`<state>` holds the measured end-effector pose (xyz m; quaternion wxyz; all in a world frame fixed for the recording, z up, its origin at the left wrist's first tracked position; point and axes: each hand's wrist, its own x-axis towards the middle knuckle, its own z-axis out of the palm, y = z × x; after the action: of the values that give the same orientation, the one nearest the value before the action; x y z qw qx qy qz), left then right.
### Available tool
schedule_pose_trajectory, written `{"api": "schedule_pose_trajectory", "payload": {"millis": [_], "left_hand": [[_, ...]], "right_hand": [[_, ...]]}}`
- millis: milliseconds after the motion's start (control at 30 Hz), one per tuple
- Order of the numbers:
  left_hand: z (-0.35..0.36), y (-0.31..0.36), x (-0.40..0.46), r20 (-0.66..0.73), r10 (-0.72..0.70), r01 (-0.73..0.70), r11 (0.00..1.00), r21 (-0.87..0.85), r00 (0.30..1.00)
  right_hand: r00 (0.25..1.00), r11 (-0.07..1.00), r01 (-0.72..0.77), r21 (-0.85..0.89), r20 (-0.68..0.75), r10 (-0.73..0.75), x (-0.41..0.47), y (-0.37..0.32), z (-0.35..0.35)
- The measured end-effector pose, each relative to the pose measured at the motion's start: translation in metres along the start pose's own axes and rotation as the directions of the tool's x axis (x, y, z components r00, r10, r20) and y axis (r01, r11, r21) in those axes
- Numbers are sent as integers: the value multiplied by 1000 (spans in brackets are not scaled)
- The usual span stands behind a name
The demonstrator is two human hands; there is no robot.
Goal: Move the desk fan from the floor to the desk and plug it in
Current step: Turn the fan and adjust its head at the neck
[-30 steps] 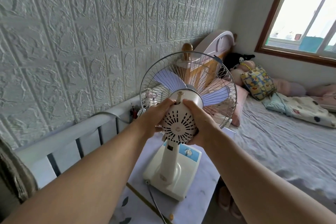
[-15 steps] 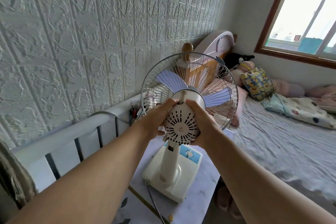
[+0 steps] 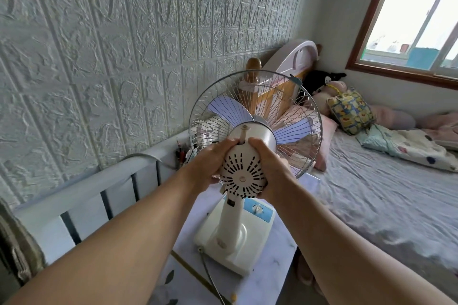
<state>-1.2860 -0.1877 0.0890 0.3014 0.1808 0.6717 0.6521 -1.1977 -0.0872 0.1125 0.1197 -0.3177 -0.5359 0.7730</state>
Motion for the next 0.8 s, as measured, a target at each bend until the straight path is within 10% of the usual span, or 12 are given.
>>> {"api": "schedule_pose_trajectory", "payload": {"millis": [800], "left_hand": [[5, 2, -18, -12, -7, 6, 1000, -30, 1000]], "right_hand": [[997, 1000, 4, -27, 74, -2, -10, 2, -5]]}}
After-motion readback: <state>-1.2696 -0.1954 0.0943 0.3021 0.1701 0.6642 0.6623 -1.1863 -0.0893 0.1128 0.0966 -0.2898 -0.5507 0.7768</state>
